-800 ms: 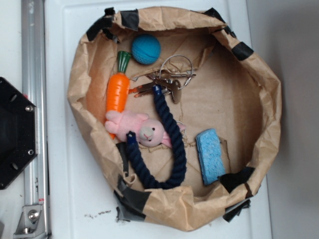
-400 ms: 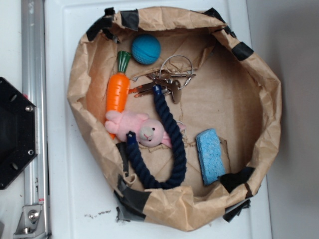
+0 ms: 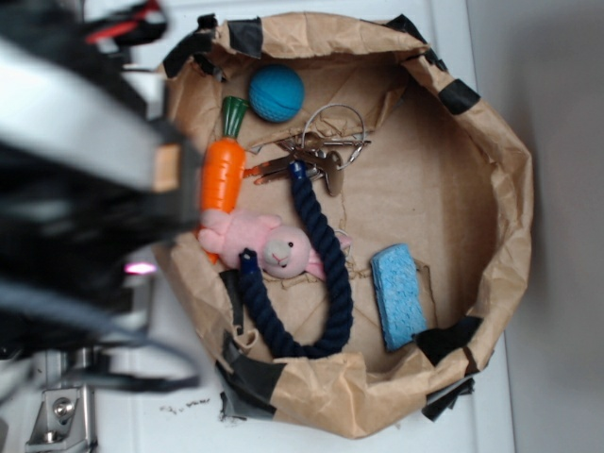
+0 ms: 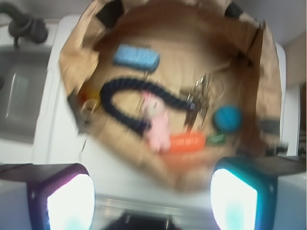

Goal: Grab the blue sponge.

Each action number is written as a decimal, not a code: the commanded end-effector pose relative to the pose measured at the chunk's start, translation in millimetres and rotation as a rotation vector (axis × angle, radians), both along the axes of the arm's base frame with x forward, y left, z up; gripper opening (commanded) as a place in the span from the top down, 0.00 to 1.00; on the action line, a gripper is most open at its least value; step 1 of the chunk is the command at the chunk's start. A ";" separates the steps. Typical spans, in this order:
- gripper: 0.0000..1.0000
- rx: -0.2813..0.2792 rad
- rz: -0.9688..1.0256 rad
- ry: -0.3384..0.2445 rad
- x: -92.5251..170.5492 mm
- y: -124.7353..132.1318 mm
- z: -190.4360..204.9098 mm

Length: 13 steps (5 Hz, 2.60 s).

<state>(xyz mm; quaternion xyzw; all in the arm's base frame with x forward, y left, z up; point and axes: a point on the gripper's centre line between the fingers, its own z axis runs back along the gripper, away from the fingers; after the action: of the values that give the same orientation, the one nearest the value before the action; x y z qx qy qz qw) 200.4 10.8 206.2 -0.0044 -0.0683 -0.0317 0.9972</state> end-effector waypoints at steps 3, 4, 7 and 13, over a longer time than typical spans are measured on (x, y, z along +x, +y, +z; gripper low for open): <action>0.00 0.076 -0.188 -0.144 85.4 8.1 -75.9; 0.00 0.068 -0.348 -0.106 104.3 -0.8 -106.6; 0.00 0.087 -0.608 -0.073 121.9 -61.6 -154.7; 1.00 0.087 -0.194 -0.061 107.2 -24.4 -148.3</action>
<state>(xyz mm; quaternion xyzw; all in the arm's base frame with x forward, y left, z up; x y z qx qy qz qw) 300.6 -11.2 39.2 0.0264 -0.0630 -0.1364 0.9883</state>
